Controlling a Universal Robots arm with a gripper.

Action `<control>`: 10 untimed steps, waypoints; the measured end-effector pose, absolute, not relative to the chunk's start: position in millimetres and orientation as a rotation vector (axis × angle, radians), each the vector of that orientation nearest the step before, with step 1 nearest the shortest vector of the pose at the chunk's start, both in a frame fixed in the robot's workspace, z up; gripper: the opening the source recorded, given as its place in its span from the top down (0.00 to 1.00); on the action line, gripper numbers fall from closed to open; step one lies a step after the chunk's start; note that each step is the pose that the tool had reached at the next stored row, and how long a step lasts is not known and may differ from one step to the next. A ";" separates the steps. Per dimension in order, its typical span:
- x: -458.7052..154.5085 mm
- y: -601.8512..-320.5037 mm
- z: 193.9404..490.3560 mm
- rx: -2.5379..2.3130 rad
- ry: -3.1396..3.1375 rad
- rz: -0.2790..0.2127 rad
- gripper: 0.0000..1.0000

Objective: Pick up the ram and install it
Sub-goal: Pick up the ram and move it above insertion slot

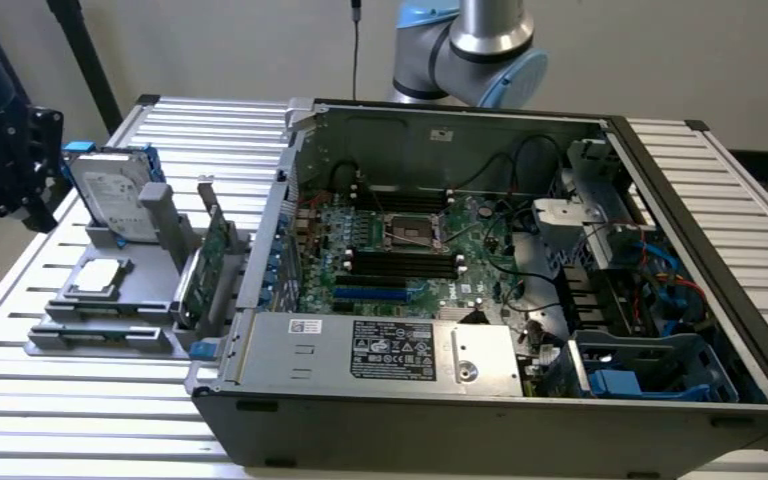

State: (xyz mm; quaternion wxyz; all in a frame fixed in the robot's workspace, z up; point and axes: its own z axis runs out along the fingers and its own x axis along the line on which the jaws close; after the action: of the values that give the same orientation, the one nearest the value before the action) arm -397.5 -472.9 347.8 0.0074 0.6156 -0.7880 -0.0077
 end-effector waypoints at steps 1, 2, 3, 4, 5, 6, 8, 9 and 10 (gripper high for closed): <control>-397.5 -472.9 347.7 1.947 -2.446 -0.024 0.89; -397.5 -472.9 347.6 1.969 -2.429 -0.023 0.89; -397.5 -472.9 347.4 1.990 -2.411 -0.023 0.89; -397.5 -472.9 347.3 2.010 -2.394 -0.023 0.89; -397.6 -473.0 347.1 2.025 -2.381 -0.023 0.89; -397.6 -473.3 346.7 2.037 -2.371 -0.023 0.89; -397.6 -476.2 345.9 2.047 -2.361 -0.023 0.89; -397.6 -479.7 345.3 2.049 -2.359 -0.023 0.89; -397.5 -483.6 344.8 2.050 -2.359 -0.023 0.89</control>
State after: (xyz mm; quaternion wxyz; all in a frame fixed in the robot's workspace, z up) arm -397.5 -483.6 344.8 0.0081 0.6560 -0.7547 -0.0074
